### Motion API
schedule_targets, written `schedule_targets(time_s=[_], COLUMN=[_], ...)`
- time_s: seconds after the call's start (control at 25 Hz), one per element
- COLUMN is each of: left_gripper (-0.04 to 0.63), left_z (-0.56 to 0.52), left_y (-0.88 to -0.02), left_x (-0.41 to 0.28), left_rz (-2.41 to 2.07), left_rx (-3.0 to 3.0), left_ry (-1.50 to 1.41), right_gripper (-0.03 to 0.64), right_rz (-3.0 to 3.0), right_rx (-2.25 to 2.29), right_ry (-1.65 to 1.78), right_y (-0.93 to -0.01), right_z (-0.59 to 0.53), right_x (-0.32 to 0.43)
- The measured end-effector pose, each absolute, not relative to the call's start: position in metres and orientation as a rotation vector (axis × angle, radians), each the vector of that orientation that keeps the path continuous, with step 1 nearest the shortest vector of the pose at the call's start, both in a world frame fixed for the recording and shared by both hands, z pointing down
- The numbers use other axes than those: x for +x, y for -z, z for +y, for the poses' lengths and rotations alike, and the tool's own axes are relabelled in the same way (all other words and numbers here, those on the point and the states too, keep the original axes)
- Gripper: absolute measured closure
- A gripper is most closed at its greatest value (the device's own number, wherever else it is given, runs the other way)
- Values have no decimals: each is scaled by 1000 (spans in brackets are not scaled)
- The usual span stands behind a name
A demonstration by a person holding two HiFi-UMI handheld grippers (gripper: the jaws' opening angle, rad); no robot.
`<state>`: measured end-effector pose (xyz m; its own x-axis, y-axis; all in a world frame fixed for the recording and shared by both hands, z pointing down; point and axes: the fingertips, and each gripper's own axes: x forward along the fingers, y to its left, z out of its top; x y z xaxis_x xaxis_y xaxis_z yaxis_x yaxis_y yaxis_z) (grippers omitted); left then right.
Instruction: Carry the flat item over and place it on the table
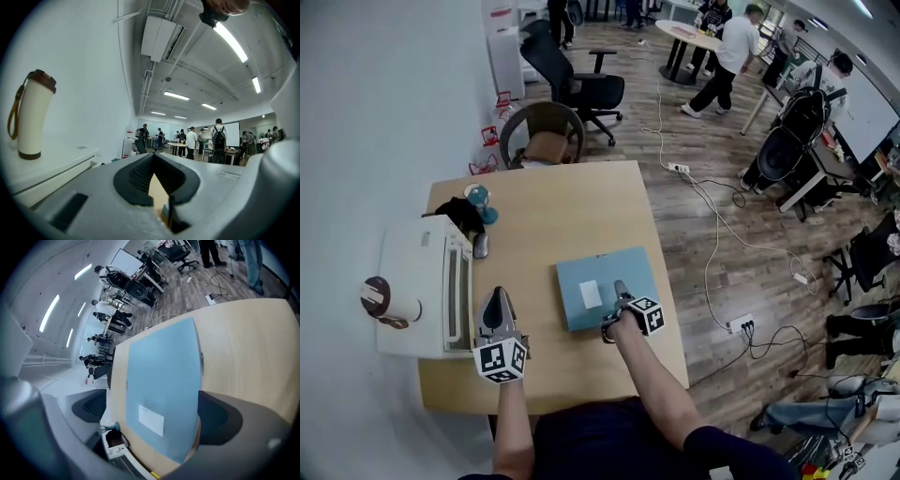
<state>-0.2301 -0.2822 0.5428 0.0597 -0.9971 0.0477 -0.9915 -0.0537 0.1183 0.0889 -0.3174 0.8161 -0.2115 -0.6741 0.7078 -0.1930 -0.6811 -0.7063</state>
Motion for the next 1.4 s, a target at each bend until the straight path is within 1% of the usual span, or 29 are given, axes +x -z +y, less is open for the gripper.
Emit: schedule_targets(time_s=[0.12, 0.44, 0.76, 0.84, 0.96, 1.12, 1.4], left_gripper=[600, 600, 600, 600, 600, 600, 600], left_z=[-283, -280, -277, -275, -275, -275, -277], left_y=[-538, -540, -538, -538, -536, -535, -534], left_x=[-233, -230, -232, -231, -227, -223, -222], left_rz=[-2077, -2079, -2080, -2082, -2082, -2080, -2071], left_rx=[2199, 2193, 2191, 2193, 2208, 2227, 2228], left_ry=[84, 79, 71, 62, 49, 14, 10], right_gripper=[12, 17, 31, 33, 64, 75, 87], right_rz=[1014, 1210, 1391, 1398, 1457, 1532, 1559], right_rx=[-1590, -1291, -985, -920, -850, -785, -770], right_ry=[1904, 1616, 1320, 1278, 1221, 1153, 1142], right_y=[-793, -711, -645, -630, -610, -589, -584], right_z=[-329, -368, -365, -361, -358, -356, -355], right_x=[84, 86, 87, 87, 85, 82, 80])
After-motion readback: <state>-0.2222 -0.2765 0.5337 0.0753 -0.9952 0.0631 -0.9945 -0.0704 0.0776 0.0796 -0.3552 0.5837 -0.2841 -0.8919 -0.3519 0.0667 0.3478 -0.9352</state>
